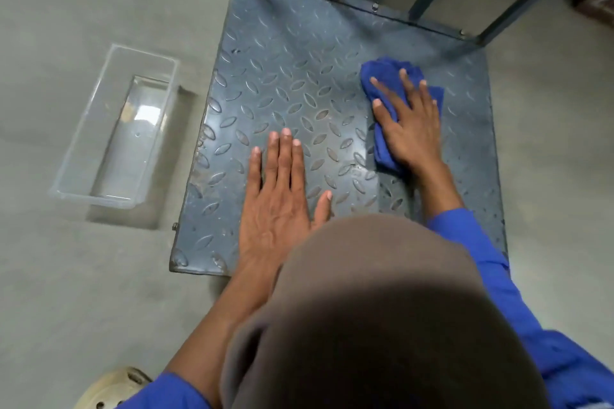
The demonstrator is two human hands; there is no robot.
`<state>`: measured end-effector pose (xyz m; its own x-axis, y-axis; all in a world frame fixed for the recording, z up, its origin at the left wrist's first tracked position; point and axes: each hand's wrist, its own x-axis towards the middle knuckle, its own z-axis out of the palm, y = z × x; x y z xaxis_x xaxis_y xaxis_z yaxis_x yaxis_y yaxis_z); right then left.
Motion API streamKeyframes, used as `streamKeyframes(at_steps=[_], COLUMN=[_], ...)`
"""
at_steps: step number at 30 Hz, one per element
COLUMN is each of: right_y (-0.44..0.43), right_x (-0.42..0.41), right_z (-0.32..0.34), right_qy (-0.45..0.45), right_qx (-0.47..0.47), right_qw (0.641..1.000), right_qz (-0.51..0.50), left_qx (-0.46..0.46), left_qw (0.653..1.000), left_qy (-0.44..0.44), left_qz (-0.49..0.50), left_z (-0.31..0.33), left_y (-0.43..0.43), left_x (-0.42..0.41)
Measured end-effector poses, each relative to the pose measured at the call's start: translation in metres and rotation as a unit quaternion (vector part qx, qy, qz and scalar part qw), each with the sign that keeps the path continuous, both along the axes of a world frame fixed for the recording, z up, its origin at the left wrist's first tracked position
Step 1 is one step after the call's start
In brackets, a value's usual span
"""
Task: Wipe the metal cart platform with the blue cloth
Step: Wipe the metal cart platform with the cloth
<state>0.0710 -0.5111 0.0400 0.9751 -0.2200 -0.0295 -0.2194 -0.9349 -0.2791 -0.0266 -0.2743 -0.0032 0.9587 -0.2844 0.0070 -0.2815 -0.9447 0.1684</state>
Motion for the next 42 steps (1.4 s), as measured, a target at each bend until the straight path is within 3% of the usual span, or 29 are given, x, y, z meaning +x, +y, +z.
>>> streamKeyframes(at_steps=[3,6,9,14,16,19,23,26,29,31,34,36,39,42], right_y=[0.046,0.060,0.021,-0.032,-0.007,0.020,-0.034,-0.088,-0.093,-0.056,-0.002,-0.013,-0.065,-0.084], right_x=[0.010,-0.050,-0.091,-0.001,0.004,-0.064,-0.126,-0.084,-0.045,-0.048,-0.095,-0.106,-0.072,-0.039], right_z=[-0.001,-0.010,-0.011,-0.001,-0.001,-0.009,-0.006,0.000,0.004,0.003,-0.003,-0.004,0.002,0.007], right_qy=[0.001,-0.017,-0.014,0.001,0.004,-0.019,-0.006,-0.008,0.015,0.027,0.022,0.017,-0.003,0.012], right_qx=[-0.009,0.003,0.001,-0.009,-0.013,-0.010,-0.005,-0.010,-0.005,-0.021,-0.018,-0.002,0.008,0.014], right_qw=[0.996,0.991,0.998,0.998,1.000,0.996,0.999,0.991,0.988,0.997,0.989,0.984,1.000,0.987], right_qz=[0.086,0.135,0.063,-0.055,-0.011,0.091,-0.036,-0.130,-0.154,-0.071,0.143,0.177,-0.007,-0.159], left_qx=[-0.011,-0.008,0.012,-0.012,-0.036,-0.047,-0.029,-0.026,-0.030,-0.036,-0.048,-0.038,-0.008,-0.008], left_qw=[1.000,1.000,1.000,0.999,0.998,0.997,0.998,0.998,0.998,0.998,0.998,0.998,0.999,0.999], left_qy=[-0.006,-0.026,-0.013,0.002,0.002,-0.001,0.014,0.012,0.008,0.010,0.013,0.020,0.030,0.031], left_qz=[-0.004,-0.002,-0.006,0.035,0.047,0.053,0.048,0.048,0.051,0.049,0.042,0.041,0.036,0.038], left_z=[0.002,-0.004,-0.005,0.008,0.010,0.005,0.002,0.007,0.010,0.008,0.003,0.003,0.006,0.008], left_y=[-0.009,-0.008,-0.007,-0.028,-0.035,-0.037,-0.036,-0.037,-0.039,-0.038,-0.036,-0.035,-0.037,-0.036], left_x=[0.003,0.006,0.006,0.007,0.011,0.015,0.014,0.012,0.011,0.011,0.014,0.016,0.014,0.014])
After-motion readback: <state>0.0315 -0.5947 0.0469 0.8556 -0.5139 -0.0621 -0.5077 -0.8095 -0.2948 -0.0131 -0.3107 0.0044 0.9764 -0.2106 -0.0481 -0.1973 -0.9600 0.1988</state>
